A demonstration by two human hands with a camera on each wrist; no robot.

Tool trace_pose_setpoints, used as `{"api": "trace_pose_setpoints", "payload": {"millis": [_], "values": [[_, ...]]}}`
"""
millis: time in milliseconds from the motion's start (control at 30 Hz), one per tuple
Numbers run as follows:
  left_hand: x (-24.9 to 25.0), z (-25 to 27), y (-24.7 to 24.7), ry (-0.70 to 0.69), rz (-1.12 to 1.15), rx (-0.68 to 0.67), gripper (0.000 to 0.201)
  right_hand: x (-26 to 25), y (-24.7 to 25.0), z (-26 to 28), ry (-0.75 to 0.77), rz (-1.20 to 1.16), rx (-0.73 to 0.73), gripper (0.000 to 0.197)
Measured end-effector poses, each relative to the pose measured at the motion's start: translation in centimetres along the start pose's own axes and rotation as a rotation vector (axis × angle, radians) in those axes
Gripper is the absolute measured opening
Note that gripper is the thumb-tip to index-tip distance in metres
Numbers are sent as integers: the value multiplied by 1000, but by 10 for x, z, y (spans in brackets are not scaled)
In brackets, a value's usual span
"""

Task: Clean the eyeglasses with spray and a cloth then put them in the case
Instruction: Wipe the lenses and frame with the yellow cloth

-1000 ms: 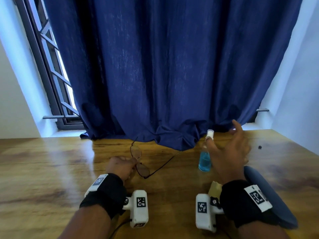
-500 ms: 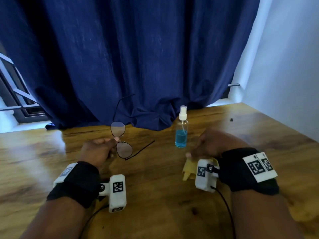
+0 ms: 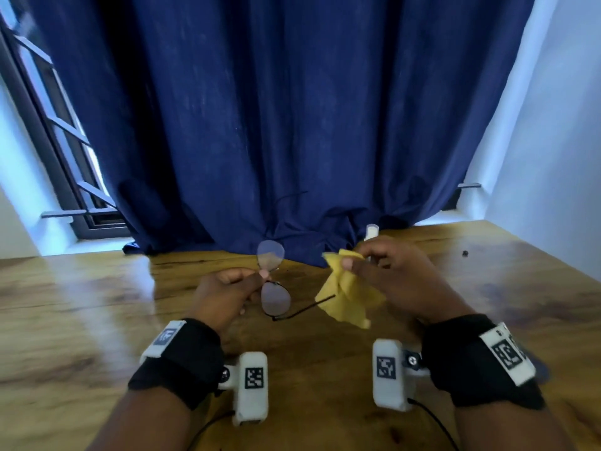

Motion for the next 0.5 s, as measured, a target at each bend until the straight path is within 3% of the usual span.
{"api": "trace_pose_setpoints", "payload": {"millis": [100,200,267,367,500], "values": [[9,7,-3,-76,-42,-30,17,-8,-3,2,27,-344,89,23],[14,10,-8,-118,-66,-55,17,-4,-5,1,-18,-508,125,35],[18,14,-10,-142,-69,-72,17,1,-7,0,-56,-534,153,36],[25,19,-15,-195,-71,-109,18,1,-10,0,-70,-526,173,14],[36,28,-24,-267,-92,-147,18,-4,-12,0,52,-495,154,11]]}}
Point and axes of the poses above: each hand's wrist, its own z-axis away from the middle knuckle, its own y-axis out of the back of the hand, x = y × z, the point moved 3 cm from there along -z, towards the middle knuckle, and after that the axes turned 13 degrees about -z, right-handed, at the moved point
